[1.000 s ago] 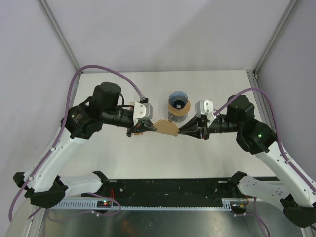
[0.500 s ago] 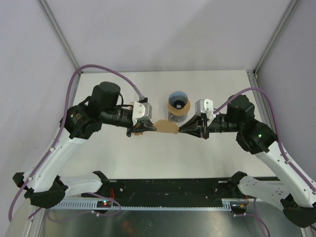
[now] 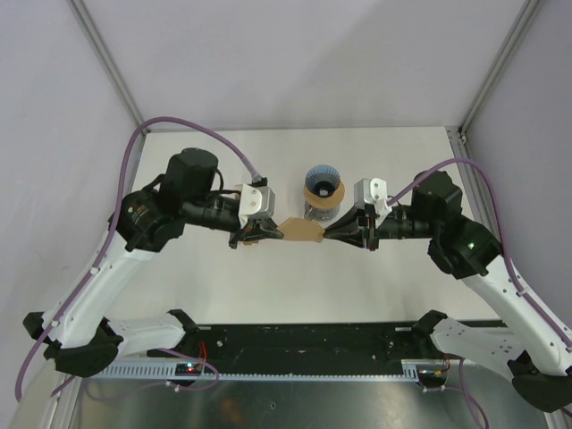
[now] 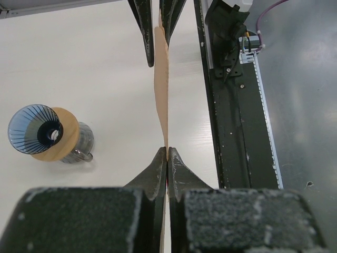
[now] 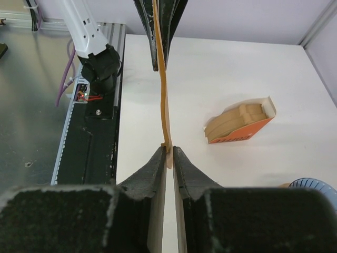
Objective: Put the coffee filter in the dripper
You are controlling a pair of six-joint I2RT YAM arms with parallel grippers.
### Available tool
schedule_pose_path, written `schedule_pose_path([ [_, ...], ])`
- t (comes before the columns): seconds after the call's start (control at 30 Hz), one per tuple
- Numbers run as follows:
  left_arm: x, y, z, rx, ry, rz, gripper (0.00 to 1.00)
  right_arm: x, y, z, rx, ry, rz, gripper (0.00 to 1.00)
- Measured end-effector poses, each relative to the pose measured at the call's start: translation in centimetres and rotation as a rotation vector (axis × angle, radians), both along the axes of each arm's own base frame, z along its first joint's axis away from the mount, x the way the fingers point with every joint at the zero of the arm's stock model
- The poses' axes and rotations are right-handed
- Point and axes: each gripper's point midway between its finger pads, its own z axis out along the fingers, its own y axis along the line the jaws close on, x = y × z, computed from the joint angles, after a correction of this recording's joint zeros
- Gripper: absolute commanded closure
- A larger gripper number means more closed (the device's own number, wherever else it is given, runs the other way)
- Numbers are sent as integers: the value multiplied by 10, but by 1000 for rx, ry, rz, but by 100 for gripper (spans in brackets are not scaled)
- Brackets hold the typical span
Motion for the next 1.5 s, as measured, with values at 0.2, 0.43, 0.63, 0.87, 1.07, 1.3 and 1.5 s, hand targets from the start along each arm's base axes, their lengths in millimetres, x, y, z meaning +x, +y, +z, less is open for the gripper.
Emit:
schedule_pose_path([
  [0.2,-2,-1,0,-3,3,-8,100,0,0,4,7,-10,0,85],
  [0.43,-3,0,0,0,7,-10,100,3,-2,9,12,-27,-10,84],
  [0.63,-3,0,-1,1,9,-12,100,6,1,3,0,-4,5,81],
  [0.87,-3,0,1,-1,1,-15,100,0,10,-7,-27,27,49,82],
  [1.07,-4,0,1,-1,1,-17,100,-1,8,-10,-38,25,49,85],
  [1.3,-4,0,1,-1,1,-17,100,2,5,-8,-32,28,34,89],
  [1.5,-5,0,1,-2,2,-22,100,3,3,2,6,25,37,89],
])
